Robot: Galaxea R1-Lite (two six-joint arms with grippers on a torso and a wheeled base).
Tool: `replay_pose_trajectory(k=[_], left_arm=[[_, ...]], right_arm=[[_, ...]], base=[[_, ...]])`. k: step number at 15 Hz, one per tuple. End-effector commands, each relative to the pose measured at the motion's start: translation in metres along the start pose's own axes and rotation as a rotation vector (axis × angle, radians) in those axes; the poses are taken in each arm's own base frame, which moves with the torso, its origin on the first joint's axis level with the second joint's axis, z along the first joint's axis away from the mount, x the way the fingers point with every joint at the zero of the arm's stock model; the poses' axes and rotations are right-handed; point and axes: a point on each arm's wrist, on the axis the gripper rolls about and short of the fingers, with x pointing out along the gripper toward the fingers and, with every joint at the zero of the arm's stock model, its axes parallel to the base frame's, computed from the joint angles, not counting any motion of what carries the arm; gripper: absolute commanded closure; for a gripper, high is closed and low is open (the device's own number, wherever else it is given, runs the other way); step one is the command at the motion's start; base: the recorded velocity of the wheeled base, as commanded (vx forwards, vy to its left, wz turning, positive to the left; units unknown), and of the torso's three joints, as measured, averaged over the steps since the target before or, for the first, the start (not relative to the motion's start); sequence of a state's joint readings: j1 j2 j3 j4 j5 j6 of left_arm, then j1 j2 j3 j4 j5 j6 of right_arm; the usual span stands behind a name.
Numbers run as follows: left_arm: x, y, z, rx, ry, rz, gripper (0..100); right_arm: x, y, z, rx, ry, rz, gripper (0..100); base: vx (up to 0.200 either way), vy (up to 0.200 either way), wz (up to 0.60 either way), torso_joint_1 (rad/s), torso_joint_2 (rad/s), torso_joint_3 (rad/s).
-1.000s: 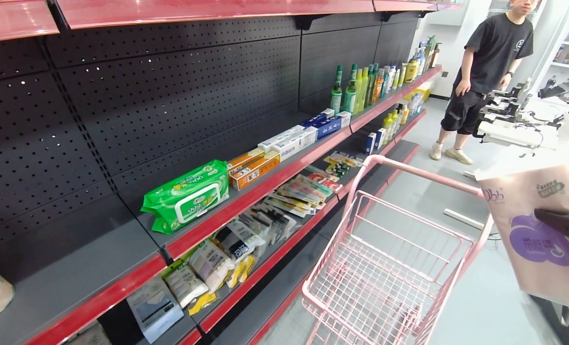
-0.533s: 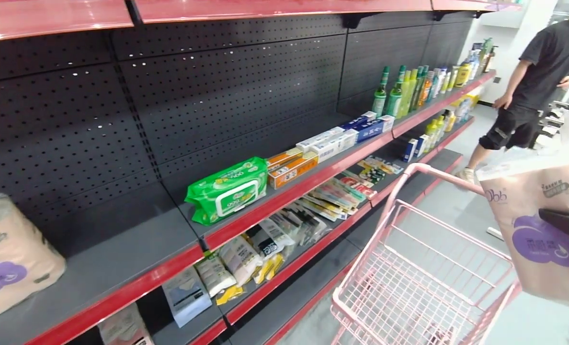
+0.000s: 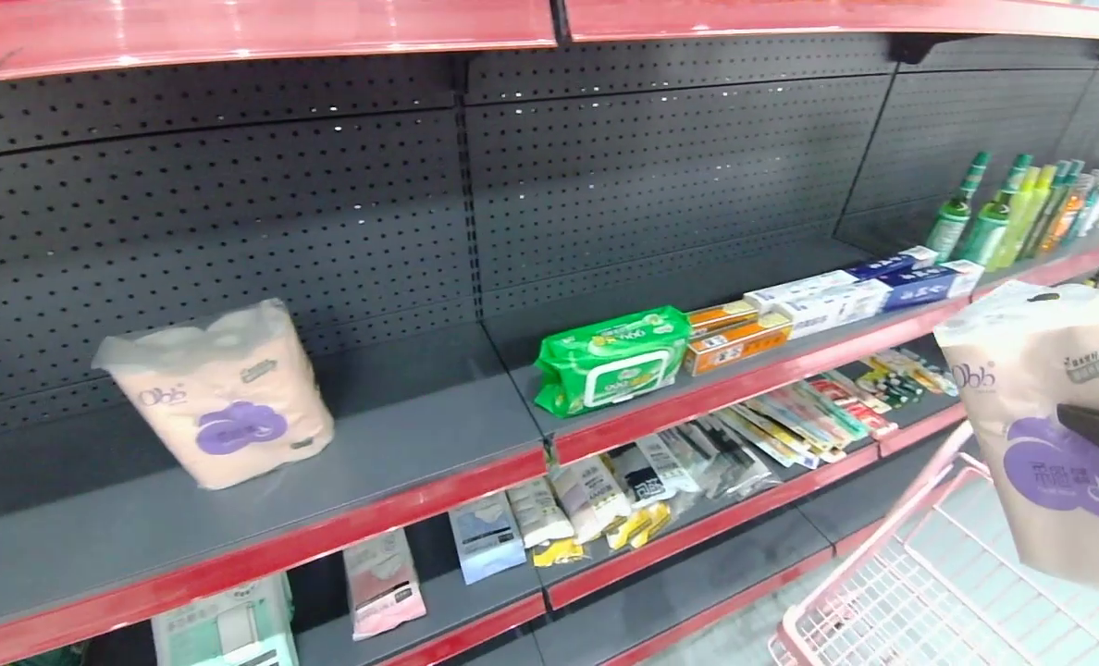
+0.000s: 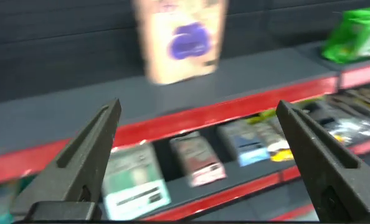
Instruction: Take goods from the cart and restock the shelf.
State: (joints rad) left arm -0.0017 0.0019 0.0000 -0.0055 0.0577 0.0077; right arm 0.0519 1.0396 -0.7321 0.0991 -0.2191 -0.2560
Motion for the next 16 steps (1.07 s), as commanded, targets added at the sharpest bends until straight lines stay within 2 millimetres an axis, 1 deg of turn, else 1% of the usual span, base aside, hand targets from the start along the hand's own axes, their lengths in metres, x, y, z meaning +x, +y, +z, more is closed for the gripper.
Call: replay_pose_trajectory(k=[1, 8, 9, 12, 16], left_arm=[[0.0, 0.0, 0.0, 0.0, -0.001, 0.001, 0], [0.0, 0.0, 0.0, 0.0, -0.001, 0.001, 0], [0.0, 0.0, 0.0, 0.0, -0.001, 0.001, 0], [0.0, 0.0, 0.0, 0.0, -0.001, -0.001, 0], [0.0, 0.0, 0.0, 0.002, 0.004, -0.001, 0]], right_arm=[[-0.004, -0.001, 0.0, 0.003, -0.013, -0.003, 100], [-0.007, -0.001, -0.001, -0.001, -0.021, -0.007, 100], [-0.008, -0.002, -0.001, -0.003, -0.025, -0.011, 100], [-0.022, -0.005, -0.002, -0.009, -0.072, -0.029, 100], [-0.041, -0.006, -0.011, 0.006, -0.132, -0.025, 100]], base=[[0.0, 0.0, 0.6, 0.007, 0.0, -0.002], [0.0, 0.0, 0.6, 0.004, 0.0, 0.002], [0.0, 0.0, 0.0, 0.0, 0.0, 0.0], [0.0, 0.0, 0.0, 0.0, 0.0, 0.0], [0.0, 0.0, 0.0, 0.0, 0.0, 0.0]])
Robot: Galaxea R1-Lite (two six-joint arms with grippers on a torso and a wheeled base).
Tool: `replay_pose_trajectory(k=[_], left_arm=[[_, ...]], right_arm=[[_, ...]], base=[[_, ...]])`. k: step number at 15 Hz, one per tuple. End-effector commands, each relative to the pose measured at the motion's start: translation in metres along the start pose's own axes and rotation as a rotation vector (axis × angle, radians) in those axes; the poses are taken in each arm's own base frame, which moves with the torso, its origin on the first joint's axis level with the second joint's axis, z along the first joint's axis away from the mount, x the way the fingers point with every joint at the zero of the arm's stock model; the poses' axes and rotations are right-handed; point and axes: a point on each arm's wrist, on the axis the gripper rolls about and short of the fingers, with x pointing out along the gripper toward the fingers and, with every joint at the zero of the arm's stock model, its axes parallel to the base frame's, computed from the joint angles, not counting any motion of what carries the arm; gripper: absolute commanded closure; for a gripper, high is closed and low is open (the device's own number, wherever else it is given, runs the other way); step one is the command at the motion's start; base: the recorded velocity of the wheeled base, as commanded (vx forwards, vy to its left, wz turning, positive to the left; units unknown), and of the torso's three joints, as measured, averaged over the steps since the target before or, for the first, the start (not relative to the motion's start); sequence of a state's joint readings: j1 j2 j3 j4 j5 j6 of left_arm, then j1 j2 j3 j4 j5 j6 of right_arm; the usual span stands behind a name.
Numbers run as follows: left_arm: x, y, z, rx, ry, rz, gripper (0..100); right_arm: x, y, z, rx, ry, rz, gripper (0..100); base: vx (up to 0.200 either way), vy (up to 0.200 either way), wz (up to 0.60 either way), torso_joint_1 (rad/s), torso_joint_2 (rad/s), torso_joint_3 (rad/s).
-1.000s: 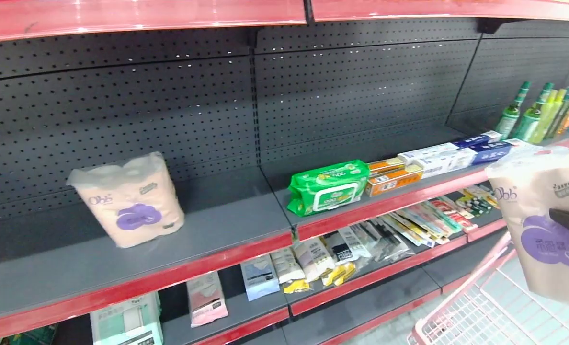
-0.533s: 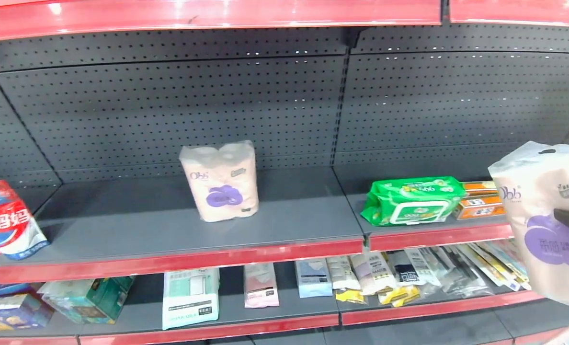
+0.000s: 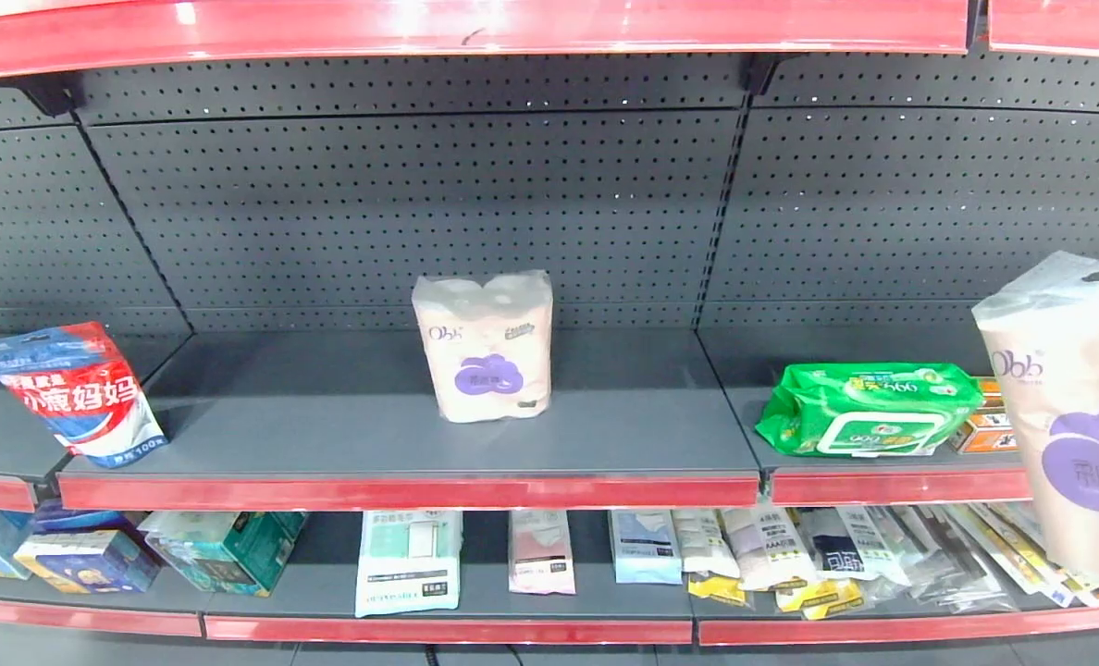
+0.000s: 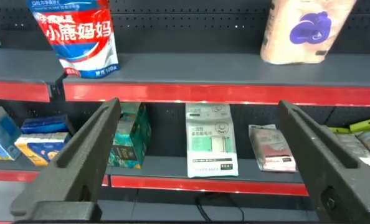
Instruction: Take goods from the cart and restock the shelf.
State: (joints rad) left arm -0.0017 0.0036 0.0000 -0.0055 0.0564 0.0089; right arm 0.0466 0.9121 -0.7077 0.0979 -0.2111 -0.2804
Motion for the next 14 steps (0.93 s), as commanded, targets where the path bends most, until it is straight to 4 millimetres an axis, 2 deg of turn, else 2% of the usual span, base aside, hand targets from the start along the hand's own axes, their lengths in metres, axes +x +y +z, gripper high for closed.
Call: replay_pose_trajectory(k=[1, 3, 5, 6, 7, 8, 10, 11, 13, 14], left_arm=[[0.001, 0.0, 0.0, 0.004, 0.013, -0.007, 0], [0.003, -0.002, 0.001, 0.03, 0.032, -0.078, 0], [0.003, -0.002, 0.001, 0.035, 0.038, -0.082, 0], [0.008, -0.001, 0.042, 0.035, 0.034, -0.053, 0], [0.018, -0.001, 0.065, 0.013, 0.072, -0.028, 0], [0.046, -0.002, 0.099, -0.062, 0.146, -0.003, 0], [0.083, -0.002, 0.106, -0.019, 0.251, 0.058, 0], [0.09, -0.002, 0.104, -0.003, 0.273, 0.049, 0], [0.099, -0.003, 0.097, 0.082, 0.351, -0.02, 0], [0.113, -0.006, 0.093, 0.114, 0.401, -0.153, 0]], right_arm=[[-0.019, 0.0, -0.009, 0.01, -0.062, 0.029, 100], [-0.034, 0.0, -0.015, 0.009, -0.131, 0.103, 100], [-0.04, -0.001, -0.016, 0.009, -0.157, 0.109, 100], [-0.047, -0.002, -0.017, 0.017, -0.184, 0.092, 100], [-0.049, -0.003, -0.018, 0.021, -0.191, 0.09, 100], [-0.053, -0.001, -0.025, 0.035, -0.195, 0.092, 100], [-0.059, 0.0, -0.032, 0.041, -0.212, 0.095, 100], [-0.061, 0.001, -0.038, 0.052, -0.21, 0.092, 100], [-0.06, 0.002, -0.042, 0.064, -0.201, 0.094, 100], [-0.06, 0.002, -0.041, 0.067, -0.207, 0.096, 100]], base=[[0.0, 0.0, 0.0, 0.0, 0.0, 0.0], [0.0, 0.0, 0.0, 0.0, 0.0, 0.0], [0.0, 0.0, 0.0, 0.0, 0.0, 0.0], [0.0, 0.0, 0.0, 0.0, 0.0, 0.0], [0.0, 0.0, 0.0, 0.0, 0.0, 0.0], [0.0, 0.0, 0.0, 0.0, 0.0, 0.0], [0.0, 0.0, 0.0, 0.0, 0.0, 0.0], [0.0, 0.0, 0.0, 0.0, 0.0, 0.0], [0.0, 0.0, 0.0, 0.0, 0.0, 0.0], [0.0, 0.0, 0.0, 0.0, 0.0, 0.0]])
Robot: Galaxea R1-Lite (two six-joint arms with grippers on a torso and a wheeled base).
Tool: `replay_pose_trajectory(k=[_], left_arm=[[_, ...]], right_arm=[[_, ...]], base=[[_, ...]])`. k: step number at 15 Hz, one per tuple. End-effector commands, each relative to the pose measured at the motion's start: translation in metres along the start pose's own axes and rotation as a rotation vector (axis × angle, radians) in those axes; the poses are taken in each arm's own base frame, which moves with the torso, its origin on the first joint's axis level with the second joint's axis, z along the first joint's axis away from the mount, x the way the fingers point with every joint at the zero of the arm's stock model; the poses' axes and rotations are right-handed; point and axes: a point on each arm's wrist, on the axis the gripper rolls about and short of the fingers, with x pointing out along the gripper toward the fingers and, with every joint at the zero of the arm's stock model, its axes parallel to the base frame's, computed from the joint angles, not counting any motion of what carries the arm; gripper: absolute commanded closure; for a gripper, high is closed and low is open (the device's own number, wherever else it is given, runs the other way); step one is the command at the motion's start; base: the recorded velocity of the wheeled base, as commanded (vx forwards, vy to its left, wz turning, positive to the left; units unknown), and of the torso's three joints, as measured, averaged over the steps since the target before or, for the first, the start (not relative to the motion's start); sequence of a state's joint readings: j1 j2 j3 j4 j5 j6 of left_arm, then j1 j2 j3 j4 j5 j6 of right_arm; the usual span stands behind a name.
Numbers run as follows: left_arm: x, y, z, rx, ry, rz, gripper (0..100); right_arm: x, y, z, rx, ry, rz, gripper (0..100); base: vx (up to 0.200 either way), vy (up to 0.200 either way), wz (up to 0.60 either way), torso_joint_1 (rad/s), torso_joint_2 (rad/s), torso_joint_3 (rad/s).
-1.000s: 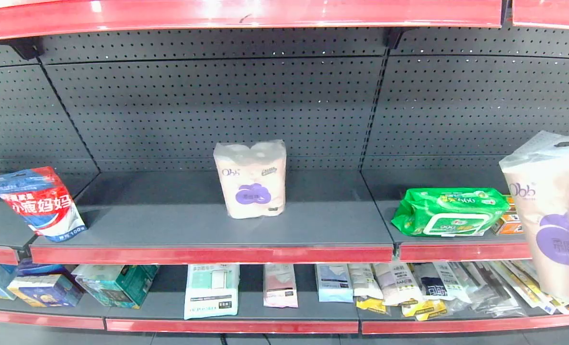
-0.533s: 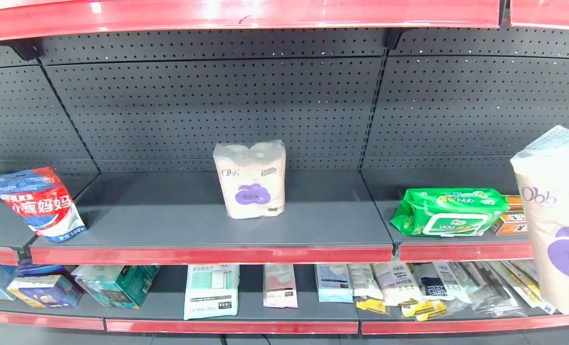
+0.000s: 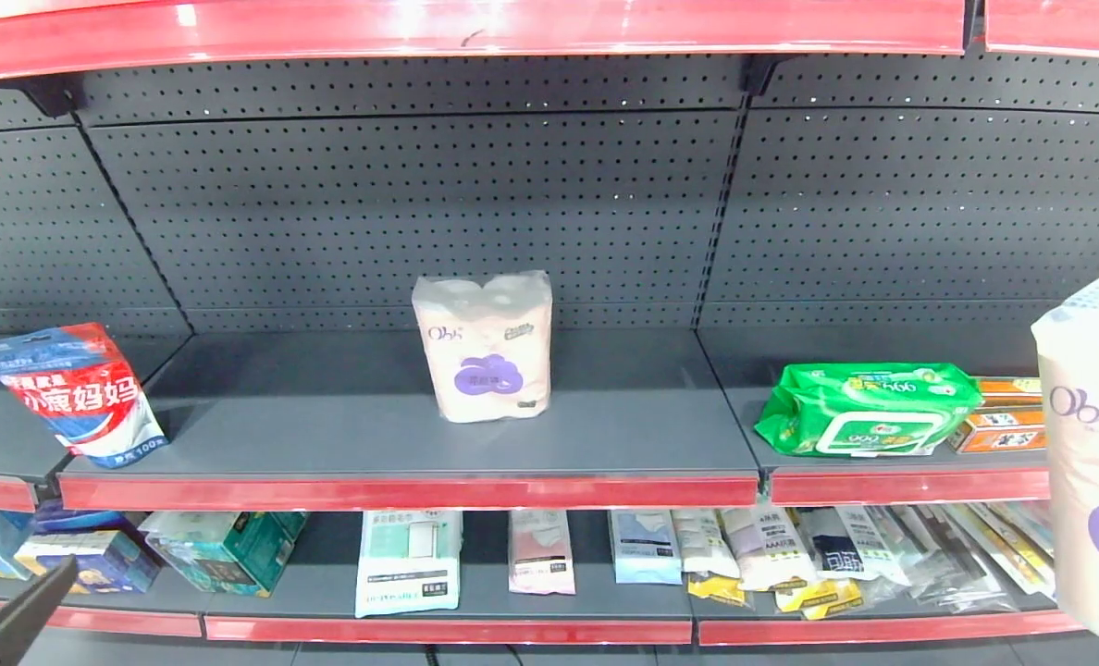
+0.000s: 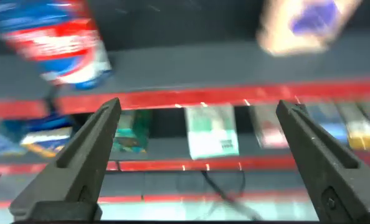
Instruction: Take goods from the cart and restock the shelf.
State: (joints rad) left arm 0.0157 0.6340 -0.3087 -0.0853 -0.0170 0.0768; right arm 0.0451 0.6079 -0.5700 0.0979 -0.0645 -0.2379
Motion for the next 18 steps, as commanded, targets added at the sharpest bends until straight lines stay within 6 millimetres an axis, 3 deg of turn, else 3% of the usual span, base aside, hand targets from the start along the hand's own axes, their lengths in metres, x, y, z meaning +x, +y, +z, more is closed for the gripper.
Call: replay_pose_trajectory(k=[1, 4, 6, 10, 11, 13, 18], left_arm=[[0.056, 0.001, 0.013, 0.044, 0.184, -0.155, 0], [0.117, 0.008, 0.035, 0.033, 0.125, -0.308, 0], [0.173, 0.017, 0.049, 0.063, 0.053, -0.451, 0], [0.243, 0.026, 0.071, 0.073, -0.016, -0.641, 0], [0.249, 0.027, 0.072, 0.072, -0.02, -0.659, 0], [0.282, 0.028, 0.065, 0.057, -0.013, -0.751, 0], [0.312, 0.013, 0.046, 0.019, 0.011, -0.963, 0]], right_arm=[[-0.003, 0.0, -0.001, 0.001, -0.008, -0.003, 100], [-0.001, 0.0, -0.002, 0.0, 0.001, -0.002, 100], [0.001, 0.001, -0.003, -0.005, 0.012, -0.002, 100], [0.001, 0.0, -0.003, -0.011, 0.014, -0.016, 100], [0.001, 0.0, -0.003, -0.011, 0.015, -0.02, 100], [0.002, 0.0, -0.003, -0.023, 0.026, -0.032, 100], [0.004, 0.0, -0.005, -0.043, 0.053, -0.061, 100]], base=[[0.0, 0.0, 0.0, 0.0, 0.0, 0.0], [0.0, 0.0, 0.0, 0.0, 0.0, 0.0], [0.0, 0.0, 0.0, 0.0, 0.0, 0.0], [0.0, 0.0, 0.0, 0.0, 0.0, 0.0], [0.0, 0.0, 0.0, 0.0, 0.0, 0.0], [0.0, 0.0, 0.0, 0.0, 0.0, 0.0], [0.0, 0.0, 0.0, 0.0, 0.0, 0.0]])
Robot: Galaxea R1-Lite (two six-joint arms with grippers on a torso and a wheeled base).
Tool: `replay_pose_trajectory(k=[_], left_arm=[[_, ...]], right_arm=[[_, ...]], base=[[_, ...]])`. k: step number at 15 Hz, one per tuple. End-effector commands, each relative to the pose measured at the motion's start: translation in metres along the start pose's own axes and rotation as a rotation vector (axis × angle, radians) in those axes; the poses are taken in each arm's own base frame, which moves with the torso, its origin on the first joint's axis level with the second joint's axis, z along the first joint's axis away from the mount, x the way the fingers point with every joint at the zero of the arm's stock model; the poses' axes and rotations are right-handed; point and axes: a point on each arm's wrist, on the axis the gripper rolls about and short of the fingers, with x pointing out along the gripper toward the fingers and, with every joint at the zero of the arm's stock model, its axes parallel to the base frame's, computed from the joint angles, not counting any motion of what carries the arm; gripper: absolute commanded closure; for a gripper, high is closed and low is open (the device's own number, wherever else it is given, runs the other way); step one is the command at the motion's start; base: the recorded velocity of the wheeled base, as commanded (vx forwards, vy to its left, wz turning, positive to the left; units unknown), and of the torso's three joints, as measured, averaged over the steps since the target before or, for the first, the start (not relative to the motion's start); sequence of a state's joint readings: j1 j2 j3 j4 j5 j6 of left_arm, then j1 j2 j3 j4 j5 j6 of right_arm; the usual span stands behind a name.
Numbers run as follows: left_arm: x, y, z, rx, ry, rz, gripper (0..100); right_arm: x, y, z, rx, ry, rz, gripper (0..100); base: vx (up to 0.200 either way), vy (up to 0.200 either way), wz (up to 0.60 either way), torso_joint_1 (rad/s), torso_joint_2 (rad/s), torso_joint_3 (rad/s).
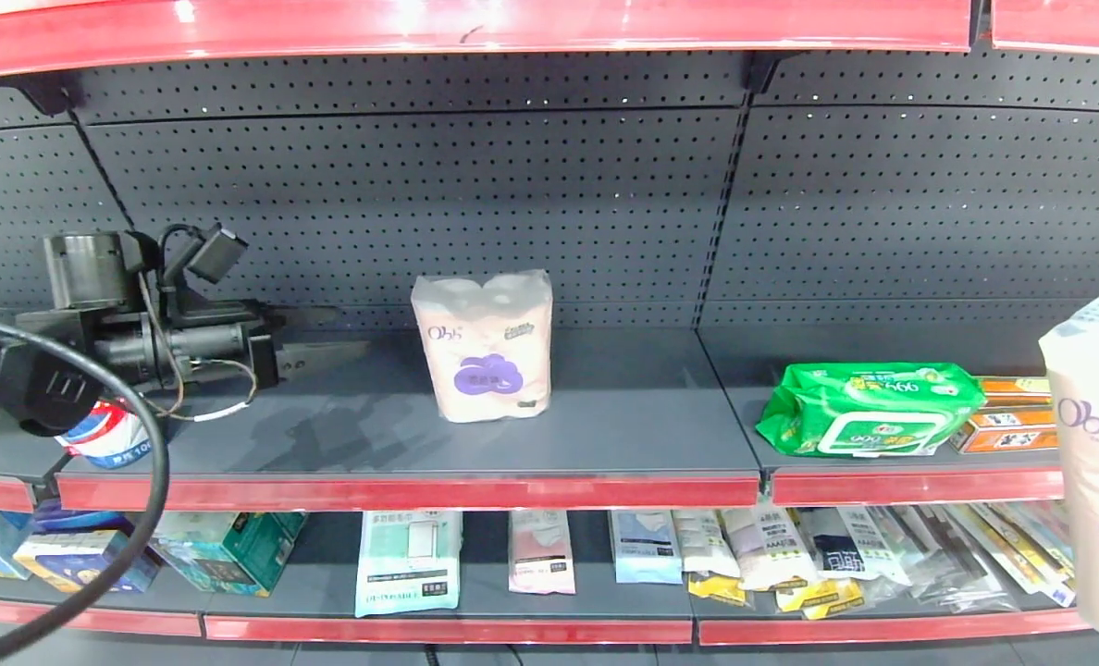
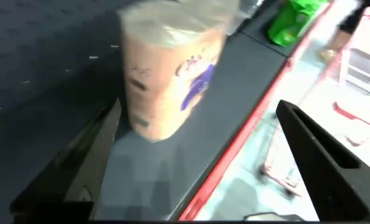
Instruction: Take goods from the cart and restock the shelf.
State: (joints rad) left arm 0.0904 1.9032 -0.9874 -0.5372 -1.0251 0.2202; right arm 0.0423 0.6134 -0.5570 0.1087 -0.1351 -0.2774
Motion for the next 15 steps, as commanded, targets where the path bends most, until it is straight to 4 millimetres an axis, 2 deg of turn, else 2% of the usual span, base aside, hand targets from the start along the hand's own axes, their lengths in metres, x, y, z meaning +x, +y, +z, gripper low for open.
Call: replay_pose_trajectory(k=[1, 2, 4, 7, 12, 15], left_arm=[[0.017, 0.013, -0.015, -0.033, 0.021, -0.033, 0], [0.026, 0.026, -0.015, -0.021, 0.014, -0.037, 0], [0.045, 0.04, -0.013, 0.007, 0.002, -0.057, 0], [0.065, 0.044, -0.006, 0.046, -0.016, -0.095, 0], [0.082, 0.059, -0.013, 0.07, -0.027, -0.112, 0], [0.092, 0.061, -0.018, 0.068, -0.024, -0.135, 0]], right_arm=[[0.002, 0.0, 0.0, -0.001, 0.008, 0.0, 100], [0.004, 0.001, 0.0, -0.003, 0.019, 0.001, 100], [0.005, 0.001, -0.003, -0.015, 0.031, 0.005, 100], [0.005, 0.001, -0.004, -0.025, 0.036, -0.006, 100], [0.008, 0.001, -0.003, -0.026, 0.047, -0.011, 100], [0.009, 0.002, -0.004, -0.029, 0.056, -0.011, 100]], base=[[0.0, 0.0, 0.0, 0.0, 0.0, 0.0], [0.0, 0.0, 0.0, 0.0, 0.0, 0.0], [0.0, 0.0, 0.0, 0.0, 0.0, 0.0], [0.0, 0.0, 0.0, 0.0, 0.0, 0.0], [0.0, 0.0, 0.0, 0.0, 0.0, 0.0], [0.0, 0.0, 0.0, 0.0, 0.0, 0.0]])
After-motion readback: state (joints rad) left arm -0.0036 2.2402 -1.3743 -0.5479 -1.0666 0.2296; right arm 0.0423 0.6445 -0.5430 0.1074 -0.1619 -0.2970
